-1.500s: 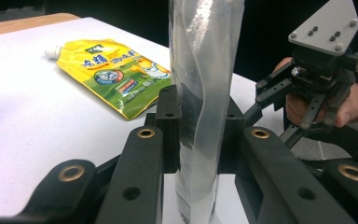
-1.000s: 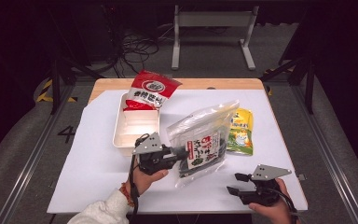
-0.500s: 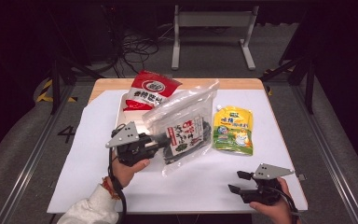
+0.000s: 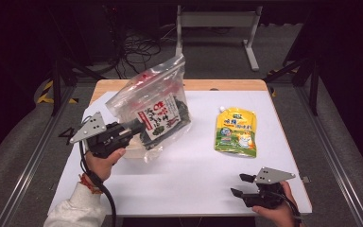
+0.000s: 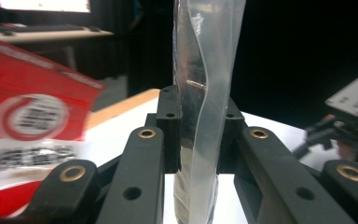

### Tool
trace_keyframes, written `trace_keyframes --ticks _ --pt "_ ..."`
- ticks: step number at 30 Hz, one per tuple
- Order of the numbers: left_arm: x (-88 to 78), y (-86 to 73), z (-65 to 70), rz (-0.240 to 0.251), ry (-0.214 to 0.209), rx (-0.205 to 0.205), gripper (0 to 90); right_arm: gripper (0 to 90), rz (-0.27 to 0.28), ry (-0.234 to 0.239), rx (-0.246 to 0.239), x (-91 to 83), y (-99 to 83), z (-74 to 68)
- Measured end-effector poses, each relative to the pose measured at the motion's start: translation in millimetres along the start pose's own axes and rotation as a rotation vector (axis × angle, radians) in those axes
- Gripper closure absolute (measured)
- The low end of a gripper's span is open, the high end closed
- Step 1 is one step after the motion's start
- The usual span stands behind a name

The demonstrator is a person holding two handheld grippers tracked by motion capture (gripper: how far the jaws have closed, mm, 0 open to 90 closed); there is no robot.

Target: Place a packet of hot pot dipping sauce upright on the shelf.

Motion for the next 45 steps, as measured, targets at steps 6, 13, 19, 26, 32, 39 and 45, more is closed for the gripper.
trace_keyframes --ticks 6,13,19,26,32,39,45 --pt "-20.5 4.3 -16.1 0.011 0.083 0.026 77.2 37.6 -0.004 0.000 0.008 2.3 -0.5 0.0" --pt "-27.8 2.0 -30.9 0.014 0.128 0.029 77.2 36.8 0.000 0.002 0.026 2.9 0.6 0.3" --pt "-34.5 1.6 -44.9 -0.022 0.190 0.063 77.2 36.3 -0.008 0.001 0.029 4.4 -0.8 0.0" --pt "-34.8 -8.4 -59.3 -0.073 0.233 0.066 77.2 35.3 -0.017 0.002 0.030 6.6 -2.2 -0.8" --pt "-29.8 -18.3 -71.3 -0.129 0.233 0.075 77.1 34.7 -0.024 0.005 0.034 8.5 -3.4 -1.3" --pt "-18.1 -23.4 -84.3 -0.162 0.202 0.093 77.0 34.1 -0.039 0.009 0.039 12.2 -5.7 -2.6" --pt "-7.5 -28.4 -91.2 -0.206 0.182 0.094 76.9 33.8 -0.054 0.016 0.036 15.0 -8.0 -4.8"
Point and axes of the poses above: each handheld gripper's, and its own axes: x roughly forward along the jaws, y roughly out of its top, z roughly to its right, the point moved 9 cm from there along x, roughly forward along the jaws, and after that the axes turned 13 degrees about -y, right-handed, at the moved point
